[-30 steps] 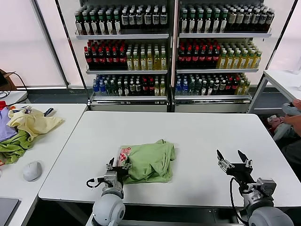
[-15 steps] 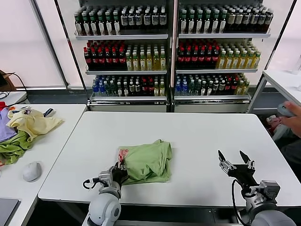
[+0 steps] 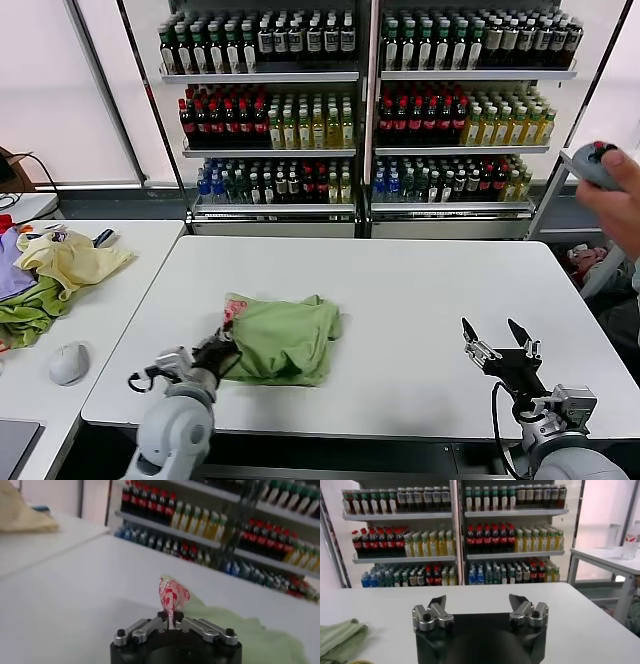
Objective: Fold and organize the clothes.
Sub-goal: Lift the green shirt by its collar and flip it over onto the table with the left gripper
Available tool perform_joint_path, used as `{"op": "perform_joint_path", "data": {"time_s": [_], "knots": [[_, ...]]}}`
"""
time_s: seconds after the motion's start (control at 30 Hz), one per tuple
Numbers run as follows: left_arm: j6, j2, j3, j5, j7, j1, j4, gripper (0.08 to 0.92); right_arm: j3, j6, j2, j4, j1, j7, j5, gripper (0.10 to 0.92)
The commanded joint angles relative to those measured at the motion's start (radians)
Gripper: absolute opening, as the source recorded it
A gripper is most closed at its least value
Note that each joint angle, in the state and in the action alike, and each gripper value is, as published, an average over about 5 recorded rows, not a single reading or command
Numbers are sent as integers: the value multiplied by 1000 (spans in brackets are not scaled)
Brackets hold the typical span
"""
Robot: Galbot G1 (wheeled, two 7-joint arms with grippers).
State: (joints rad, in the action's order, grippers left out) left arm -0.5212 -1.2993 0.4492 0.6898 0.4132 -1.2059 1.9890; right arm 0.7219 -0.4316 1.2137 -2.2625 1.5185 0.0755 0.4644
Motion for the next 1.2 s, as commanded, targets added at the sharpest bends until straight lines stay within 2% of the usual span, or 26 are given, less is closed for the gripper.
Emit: {"op": "perform_joint_path", "data": {"time_s": [0.03, 0.1, 0.2, 0.37, 0.47, 0.57, 0.7, 0.97, 1.2], "knots": [[-19, 241, 375, 219, -20, 16, 149, 119, -18, 2, 1, 6, -21, -1, 2, 823], [-34, 273, 407, 245, -24, 29, 174, 119, -23, 3, 0, 11, -29, -2, 3, 823], [-52, 280, 388, 277, -20, 48, 234, 119, -27, 5, -2, 16, -37, -3, 5, 823], [-49, 183, 167, 165, -32, 57, 282, 119, -28, 11, -5, 21, -40, -5, 9, 823], [-27, 102, -18, -2, -70, 65, 203, 119, -30, 14, -4, 24, -41, -6, 10, 823], [1, 26, -193, -214, -110, 89, 53, 119, -35, 17, 0, 25, -44, -7, 7, 823], [18, -61, -355, -397, -130, 129, -114, 119, -35, 19, 4, 24, -45, -7, 7, 823], [-24, -230, -510, -471, -108, 222, -215, 119, -10, 21, -6, 23, -45, -9, 32, 823], [-52, -304, -541, -466, -68, 291, -305, 119, -4, 20, -14, 34, -61, -9, 46, 823]]}}
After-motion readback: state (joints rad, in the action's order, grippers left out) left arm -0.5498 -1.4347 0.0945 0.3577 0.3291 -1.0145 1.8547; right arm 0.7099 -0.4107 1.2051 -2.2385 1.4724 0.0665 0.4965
